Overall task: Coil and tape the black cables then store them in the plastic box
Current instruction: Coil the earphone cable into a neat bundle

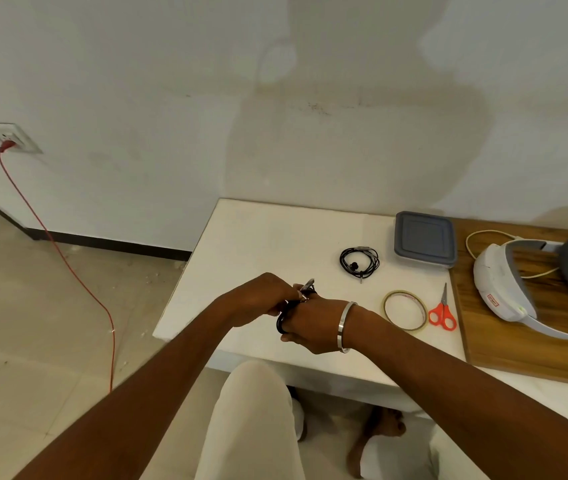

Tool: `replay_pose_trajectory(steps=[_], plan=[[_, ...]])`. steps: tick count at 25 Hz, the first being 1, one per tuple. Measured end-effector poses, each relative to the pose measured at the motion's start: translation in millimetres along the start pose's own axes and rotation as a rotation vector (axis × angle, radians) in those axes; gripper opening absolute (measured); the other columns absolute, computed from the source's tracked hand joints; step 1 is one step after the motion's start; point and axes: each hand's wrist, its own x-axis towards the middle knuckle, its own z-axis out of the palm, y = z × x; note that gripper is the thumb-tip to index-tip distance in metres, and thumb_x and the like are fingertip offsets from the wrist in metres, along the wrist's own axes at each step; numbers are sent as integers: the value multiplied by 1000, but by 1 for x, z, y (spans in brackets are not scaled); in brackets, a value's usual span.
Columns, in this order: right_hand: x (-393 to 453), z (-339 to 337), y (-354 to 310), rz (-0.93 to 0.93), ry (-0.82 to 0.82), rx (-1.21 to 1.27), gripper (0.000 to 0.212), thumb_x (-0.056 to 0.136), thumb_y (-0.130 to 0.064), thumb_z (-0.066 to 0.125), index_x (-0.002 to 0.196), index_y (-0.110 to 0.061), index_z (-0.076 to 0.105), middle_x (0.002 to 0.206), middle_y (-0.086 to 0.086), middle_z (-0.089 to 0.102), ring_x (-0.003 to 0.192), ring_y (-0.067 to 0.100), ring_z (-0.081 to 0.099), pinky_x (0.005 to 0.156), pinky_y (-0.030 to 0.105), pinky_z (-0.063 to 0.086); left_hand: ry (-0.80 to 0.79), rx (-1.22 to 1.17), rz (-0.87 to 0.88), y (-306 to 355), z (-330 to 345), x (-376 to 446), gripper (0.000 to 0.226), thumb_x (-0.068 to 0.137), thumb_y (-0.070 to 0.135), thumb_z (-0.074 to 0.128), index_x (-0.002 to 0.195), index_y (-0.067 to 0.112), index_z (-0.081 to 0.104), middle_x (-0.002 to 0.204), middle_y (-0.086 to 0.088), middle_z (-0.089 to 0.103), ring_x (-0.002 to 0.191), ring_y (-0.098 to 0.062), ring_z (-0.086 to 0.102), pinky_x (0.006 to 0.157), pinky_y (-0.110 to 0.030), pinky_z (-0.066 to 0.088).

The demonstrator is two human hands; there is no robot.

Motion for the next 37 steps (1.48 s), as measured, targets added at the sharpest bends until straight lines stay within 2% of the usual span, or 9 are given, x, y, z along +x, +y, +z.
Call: replay_pose_trajectory(steps=[3,6,13,19,22,26,28,32,37], plan=[[-1,0,-1,-7,6,4,31,100,-26,35,101,-6,59,111,8,63,115,28,52,116,56,9,-72,-107,-4,-5,4,0,24,97,20,49,98,7,70,105,-10,66,103,-24,60,97,-37,47],[-3,0,1,-1,15,19,28,100,-25,36,100,-8,59,112,7,63,115,28,51,116,53,12,-71,-164,39,-13,5,0,29,98,21,49,111,1,67,110,-11,67,106,-24,61,94,-33,49],[-4,10,4,-31,17,6,30,100,-26,36,102,-9,59,113,7,62,121,29,46,117,47,9,-259,-157,92,-24,-1,2,48,73,14,56,110,-15,60,103,-14,66,101,-25,59,105,-45,41],[-7,9,6,-47,-18,-29,27,99,-24,37,105,-7,57,113,9,62,117,31,51,114,47,17,-299,-127,158,-31,0,1,20,96,16,54,106,2,64,103,-9,68,103,-21,63,104,-35,44],[-6,11,6,-54,0,-6,26,99,-24,38,101,-7,58,110,8,64,112,30,54,114,47,20,-271,-157,178,-31,4,-2,19,97,20,51,93,14,67,87,4,71,88,-8,66,95,-28,47],[-5,19,8,-27,15,27,27,99,-25,38,97,-7,57,108,8,64,102,27,58,111,43,23,-158,-236,189,-29,13,-5,31,102,22,40,92,10,67,70,7,61,67,-2,58,77,-18,48],[-4,23,10,-23,17,22,29,100,-25,37,99,-5,57,109,9,63,104,27,57,109,39,24,-92,-233,196,-29,16,-2,33,103,21,39,90,13,68,67,11,62,66,-3,57,72,-16,50],[-1,27,13,-39,44,33,33,99,-26,36,99,-2,59,108,13,62,106,28,52,103,39,37,90,-45,152,-34,20,7,29,100,27,46,85,8,63,78,-2,61,73,-13,57,72,-26,50],[7,43,18,-5,162,13,33,98,-24,39,107,0,60,111,16,59,104,30,54,97,40,42,244,-20,101,-47,22,22,37,94,33,56,68,8,53,57,-4,49,52,-14,44,56,-23,37]])
